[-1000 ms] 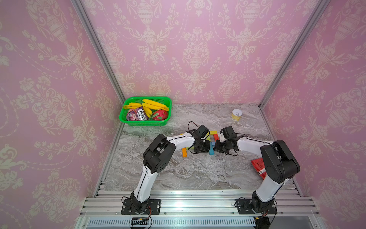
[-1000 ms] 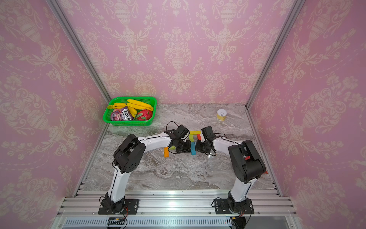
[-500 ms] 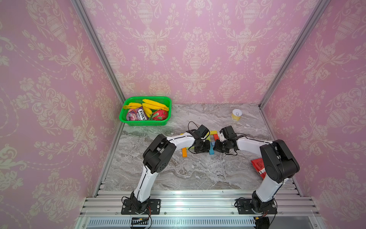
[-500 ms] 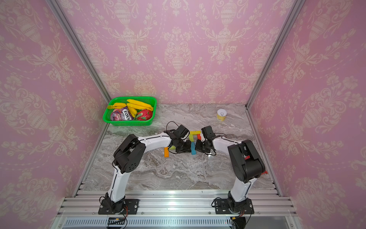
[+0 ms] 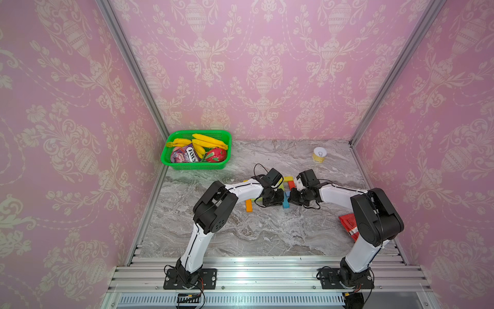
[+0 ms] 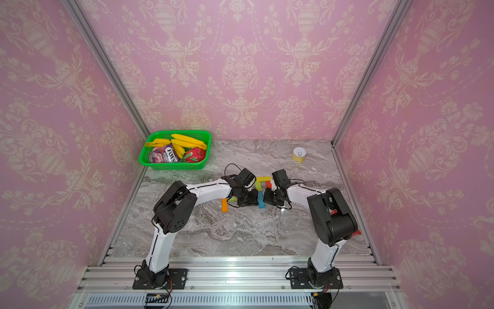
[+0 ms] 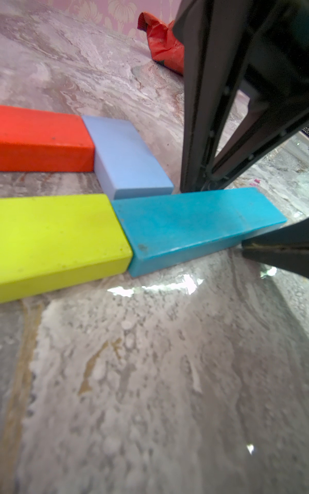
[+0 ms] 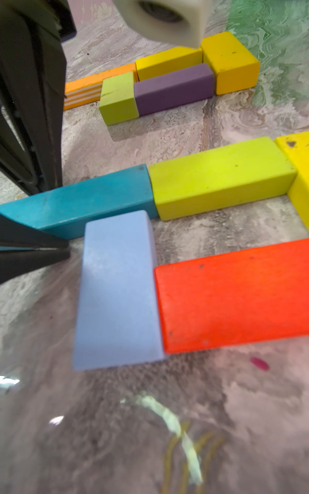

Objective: Assemble the letter p with building blocks
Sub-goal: Assemble the building block at the center of the board.

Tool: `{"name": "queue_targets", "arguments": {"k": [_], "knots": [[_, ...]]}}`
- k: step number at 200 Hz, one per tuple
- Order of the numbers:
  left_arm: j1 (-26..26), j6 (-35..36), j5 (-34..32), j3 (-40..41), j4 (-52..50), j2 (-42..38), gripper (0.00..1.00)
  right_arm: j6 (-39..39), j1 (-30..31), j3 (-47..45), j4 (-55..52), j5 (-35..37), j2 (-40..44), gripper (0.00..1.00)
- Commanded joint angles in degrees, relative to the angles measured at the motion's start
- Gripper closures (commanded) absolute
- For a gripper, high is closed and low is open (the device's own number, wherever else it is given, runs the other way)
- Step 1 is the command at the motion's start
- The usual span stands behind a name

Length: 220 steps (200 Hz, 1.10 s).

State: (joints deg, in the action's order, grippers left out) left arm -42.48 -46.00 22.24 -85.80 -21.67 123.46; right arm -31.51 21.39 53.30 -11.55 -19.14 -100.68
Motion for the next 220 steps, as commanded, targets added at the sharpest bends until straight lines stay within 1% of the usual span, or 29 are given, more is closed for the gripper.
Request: {"name": "queue_targets", "arguments": {"k": [1, 220], "knots": [[0.24, -0.50, -0.83, -0.71, -0.05, 2.58, 1.00, 1.32, 0.03, -0.39, -3.42, 1.03, -1.47, 0.91], [-0.24, -0.59, -0.72, -1.65, -0.25, 2.44, 1.00, 1.54, -0.38, -1.56, -3.83, 1.30, 0.14, 0.91]]}}
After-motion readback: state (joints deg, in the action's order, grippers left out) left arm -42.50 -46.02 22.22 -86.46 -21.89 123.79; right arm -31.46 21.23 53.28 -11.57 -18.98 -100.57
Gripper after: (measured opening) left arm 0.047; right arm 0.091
